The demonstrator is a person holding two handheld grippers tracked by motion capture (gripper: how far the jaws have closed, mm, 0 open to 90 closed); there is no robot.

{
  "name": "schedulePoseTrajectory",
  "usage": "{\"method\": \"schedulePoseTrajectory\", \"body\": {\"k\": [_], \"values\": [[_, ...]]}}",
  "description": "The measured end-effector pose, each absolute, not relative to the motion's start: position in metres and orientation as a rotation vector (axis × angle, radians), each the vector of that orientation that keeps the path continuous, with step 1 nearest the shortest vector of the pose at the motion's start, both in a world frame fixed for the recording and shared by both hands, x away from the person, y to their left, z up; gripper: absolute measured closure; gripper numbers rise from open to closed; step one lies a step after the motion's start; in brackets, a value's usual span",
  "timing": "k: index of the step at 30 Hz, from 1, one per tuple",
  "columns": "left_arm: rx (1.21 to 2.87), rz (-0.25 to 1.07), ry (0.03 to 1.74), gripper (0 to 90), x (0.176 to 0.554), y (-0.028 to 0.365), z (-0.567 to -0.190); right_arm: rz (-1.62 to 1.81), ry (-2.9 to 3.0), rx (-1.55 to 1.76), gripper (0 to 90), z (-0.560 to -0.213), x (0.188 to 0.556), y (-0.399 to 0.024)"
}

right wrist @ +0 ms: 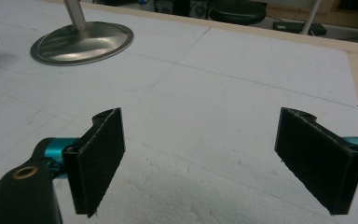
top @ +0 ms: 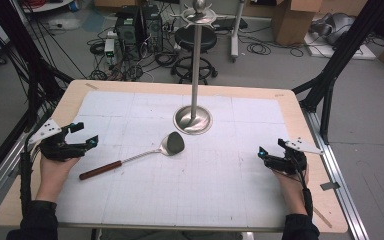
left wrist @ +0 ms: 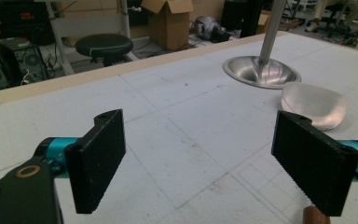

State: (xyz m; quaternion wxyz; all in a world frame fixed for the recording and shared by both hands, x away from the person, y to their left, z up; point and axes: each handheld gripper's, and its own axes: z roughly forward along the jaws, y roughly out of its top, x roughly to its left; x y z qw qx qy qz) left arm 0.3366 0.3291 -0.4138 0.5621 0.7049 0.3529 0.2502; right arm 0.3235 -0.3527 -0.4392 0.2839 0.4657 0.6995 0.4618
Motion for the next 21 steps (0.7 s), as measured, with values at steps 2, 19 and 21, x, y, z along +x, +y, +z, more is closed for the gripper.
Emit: {"method": "schedulePoseTrajectory", "body": {"k": [2,19,21], "values": [[1.657,0.595,0.827,18.2,0.3359,0.3291,-0.4128,1.246,1.871,1.24,15.0,-0.4391,0.3246,-0.3538],[1.655,0.581,0.805,17.9,0.3346,0.3247,-0.4072,1.228,1.895,1.227,15.1,-0.4376,0.324,-0.3525],[1.668,0.572,0.785,17.8,0.3344,0.32,-0.4045,1.227,1.901,1.231,15.1,-0.4382,0.3246,-0.3524]]}}
